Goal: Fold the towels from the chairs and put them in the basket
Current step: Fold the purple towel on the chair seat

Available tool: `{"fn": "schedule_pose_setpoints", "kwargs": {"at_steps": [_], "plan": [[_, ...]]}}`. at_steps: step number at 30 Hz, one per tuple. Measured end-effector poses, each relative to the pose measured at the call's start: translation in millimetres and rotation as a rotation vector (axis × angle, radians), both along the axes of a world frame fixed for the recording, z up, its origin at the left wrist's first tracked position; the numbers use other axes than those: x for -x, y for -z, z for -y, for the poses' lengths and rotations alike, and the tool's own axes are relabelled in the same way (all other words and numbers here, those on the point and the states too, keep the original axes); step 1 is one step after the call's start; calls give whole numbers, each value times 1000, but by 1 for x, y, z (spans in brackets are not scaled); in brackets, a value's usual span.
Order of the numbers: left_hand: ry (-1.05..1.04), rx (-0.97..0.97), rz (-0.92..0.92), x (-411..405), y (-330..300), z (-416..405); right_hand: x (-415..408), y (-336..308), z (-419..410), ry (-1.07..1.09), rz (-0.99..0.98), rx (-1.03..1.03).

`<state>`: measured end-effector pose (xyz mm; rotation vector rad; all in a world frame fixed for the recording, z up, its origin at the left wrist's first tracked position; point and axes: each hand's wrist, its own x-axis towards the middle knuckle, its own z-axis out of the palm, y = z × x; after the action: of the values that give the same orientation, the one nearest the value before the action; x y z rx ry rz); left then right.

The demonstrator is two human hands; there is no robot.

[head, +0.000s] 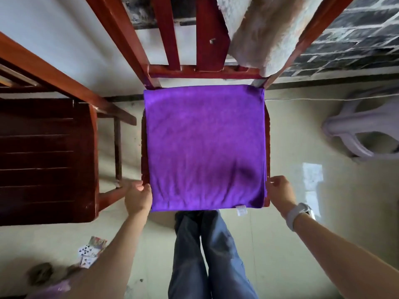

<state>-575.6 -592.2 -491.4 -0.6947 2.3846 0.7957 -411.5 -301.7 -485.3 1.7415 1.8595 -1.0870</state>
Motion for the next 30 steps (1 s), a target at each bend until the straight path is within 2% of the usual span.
{"fn": "schedule_pose_setpoints", "kwargs": {"at_steps": [4, 6, 8, 13, 15, 18, 20, 21, 23, 26, 28, 30], "plan": [[-81, 64, 132, -42, 20, 17, -32, 22, 33, -15, 81, 12], [-204, 4, 229, -51, 27, 19, -35, 26, 41, 27, 76, -4], [-291, -41, 251, -53, 32, 21, -33, 30, 39, 78, 106, -19], [-223, -116, 269, -40, 22, 15, -21, 24, 25, 97, 240, 33], [-240, -267, 170, -19, 2, 5, -6, 11, 21, 54, 61, -60], [-334, -673, 34, 25, -38, -5, 19, -22, 9, 145, -407, -199], [-382, -838, -9, 46, -55, -3, 28, -39, 0, 135, -598, -289], [-375, -841, 0, 51, -58, -2, 29, -41, -1, 146, -640, -294], [-314, -723, 85, 46, -54, -1, 27, -33, 2, 208, -601, -240], [-261, -488, 227, 19, -28, 2, 7, -2, 10, 295, -331, -84], [-211, -361, 249, -1, -7, 6, -11, 17, 13, 270, -164, -16], [-146, -236, 225, -17, 8, 10, -21, 27, 14, 206, -90, -6]]}}
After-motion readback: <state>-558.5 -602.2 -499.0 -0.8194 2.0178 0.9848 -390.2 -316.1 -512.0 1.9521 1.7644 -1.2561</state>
